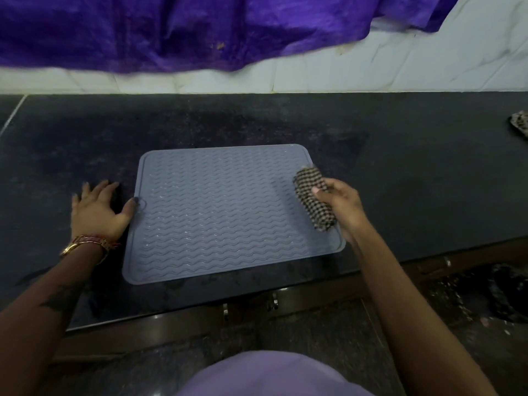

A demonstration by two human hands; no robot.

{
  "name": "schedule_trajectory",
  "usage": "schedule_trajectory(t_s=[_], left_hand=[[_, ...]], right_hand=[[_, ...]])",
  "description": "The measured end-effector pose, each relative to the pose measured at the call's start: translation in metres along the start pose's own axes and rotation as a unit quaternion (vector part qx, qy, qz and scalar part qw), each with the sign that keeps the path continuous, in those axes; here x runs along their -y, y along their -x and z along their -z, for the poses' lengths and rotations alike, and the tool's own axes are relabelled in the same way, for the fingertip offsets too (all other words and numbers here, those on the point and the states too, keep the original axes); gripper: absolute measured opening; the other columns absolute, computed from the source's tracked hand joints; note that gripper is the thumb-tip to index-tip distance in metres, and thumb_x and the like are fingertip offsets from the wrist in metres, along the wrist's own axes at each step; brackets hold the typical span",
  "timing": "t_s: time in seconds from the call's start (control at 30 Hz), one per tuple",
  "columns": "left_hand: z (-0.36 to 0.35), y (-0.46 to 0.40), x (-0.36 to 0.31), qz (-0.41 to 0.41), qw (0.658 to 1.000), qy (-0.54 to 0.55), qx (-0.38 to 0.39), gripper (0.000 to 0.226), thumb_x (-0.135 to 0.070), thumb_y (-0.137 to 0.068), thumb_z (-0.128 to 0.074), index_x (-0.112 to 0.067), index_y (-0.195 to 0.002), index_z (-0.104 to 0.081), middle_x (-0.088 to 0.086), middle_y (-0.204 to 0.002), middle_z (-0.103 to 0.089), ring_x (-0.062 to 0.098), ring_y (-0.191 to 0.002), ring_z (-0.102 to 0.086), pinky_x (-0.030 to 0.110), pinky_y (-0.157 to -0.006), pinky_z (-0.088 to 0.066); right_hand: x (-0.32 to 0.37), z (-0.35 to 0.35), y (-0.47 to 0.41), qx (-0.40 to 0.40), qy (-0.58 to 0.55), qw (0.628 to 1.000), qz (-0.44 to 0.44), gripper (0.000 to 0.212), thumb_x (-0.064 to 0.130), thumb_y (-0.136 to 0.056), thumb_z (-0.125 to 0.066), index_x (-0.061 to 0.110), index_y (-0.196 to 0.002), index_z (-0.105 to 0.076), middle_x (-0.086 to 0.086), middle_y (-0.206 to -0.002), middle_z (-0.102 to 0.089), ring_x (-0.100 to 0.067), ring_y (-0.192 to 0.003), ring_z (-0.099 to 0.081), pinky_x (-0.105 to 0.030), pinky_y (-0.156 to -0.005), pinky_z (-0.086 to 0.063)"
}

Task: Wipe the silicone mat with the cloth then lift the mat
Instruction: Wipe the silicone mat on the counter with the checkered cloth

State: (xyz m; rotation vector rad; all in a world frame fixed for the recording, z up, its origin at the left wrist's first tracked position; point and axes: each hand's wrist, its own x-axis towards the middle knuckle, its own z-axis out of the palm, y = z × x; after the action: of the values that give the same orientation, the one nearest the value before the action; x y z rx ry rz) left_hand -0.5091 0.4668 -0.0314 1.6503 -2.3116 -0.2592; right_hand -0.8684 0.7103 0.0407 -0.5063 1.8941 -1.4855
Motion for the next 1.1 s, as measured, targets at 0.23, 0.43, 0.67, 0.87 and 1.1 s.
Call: schedule_trajectory(t_s=[0.23,0.43,0.67,0.87,1.1], left_hand=[[0.001,0.001,-0.001,0.001,1.0,0.004,-0.002,0.084,-0.066,-0.074,-0.03,-0.01,-0.135,-0.045,0.014,-0.146,-0.039,0.038,-0.139,-0.02,0.049,-0.115,-0.01],[0.004,0.003,-0.005,0.002,1.0,0.001,-0.002,0.085,-0.065,-0.073,-0.029,-0.009,-0.135,-0.045,0.015,-0.146,-0.039,0.038,-0.139,-0.02,0.048,-0.116,-0.01],[0.003,0.002,-0.005,0.001,1.0,-0.009,0.001,0.085,-0.065,-0.074,-0.029,-0.008,-0.136,-0.044,0.015,-0.146,-0.038,0.039,-0.139,-0.021,0.049,-0.115,-0.012],[0.003,0.004,-0.003,0.003,1.0,-0.006,0.005,0.085,-0.066,-0.075,-0.028,-0.009,-0.137,-0.04,0.015,-0.146,-0.037,0.039,-0.139,-0.02,0.049,-0.115,-0.011],[0.006,0.006,-0.008,-0.004,1.0,-0.014,0.0,0.083,-0.059,-0.075,-0.029,-0.005,-0.137,-0.041,0.019,-0.144,-0.039,0.041,-0.138,-0.021,0.05,-0.114,-0.012]], right_hand=[[0.001,0.039,-0.01,-0.127,0.08,0.988,-0.022,0.028,0.022,-0.084,-0.062,0.016,-0.111,-0.06,-0.005,-0.106,-0.066,-0.022,-0.095,-0.063,-0.037,-0.075,-0.055],[-0.028,0.002,0.006,-0.123,0.389,0.904,0.126,0.039,0.031,-0.085,-0.061,0.018,-0.121,-0.056,-0.01,-0.114,-0.065,-0.028,-0.104,-0.06,-0.032,-0.087,-0.045],[-0.021,-0.006,0.006,-0.025,0.293,0.952,0.088,0.038,0.021,-0.083,-0.068,0.015,-0.12,-0.059,-0.007,-0.118,-0.064,-0.021,-0.103,-0.06,-0.028,-0.088,-0.046],[-0.011,0.024,0.0,-0.104,0.121,0.987,0.031,0.035,0.019,-0.081,-0.069,0.015,-0.114,-0.061,-0.007,-0.113,-0.066,-0.022,-0.101,-0.062,-0.036,-0.086,-0.052],[-0.039,0.004,0.021,-0.124,0.479,0.853,0.166,0.037,0.031,-0.085,-0.059,0.016,-0.118,-0.052,-0.015,-0.111,-0.056,-0.033,-0.097,-0.057,-0.036,-0.079,-0.044]])
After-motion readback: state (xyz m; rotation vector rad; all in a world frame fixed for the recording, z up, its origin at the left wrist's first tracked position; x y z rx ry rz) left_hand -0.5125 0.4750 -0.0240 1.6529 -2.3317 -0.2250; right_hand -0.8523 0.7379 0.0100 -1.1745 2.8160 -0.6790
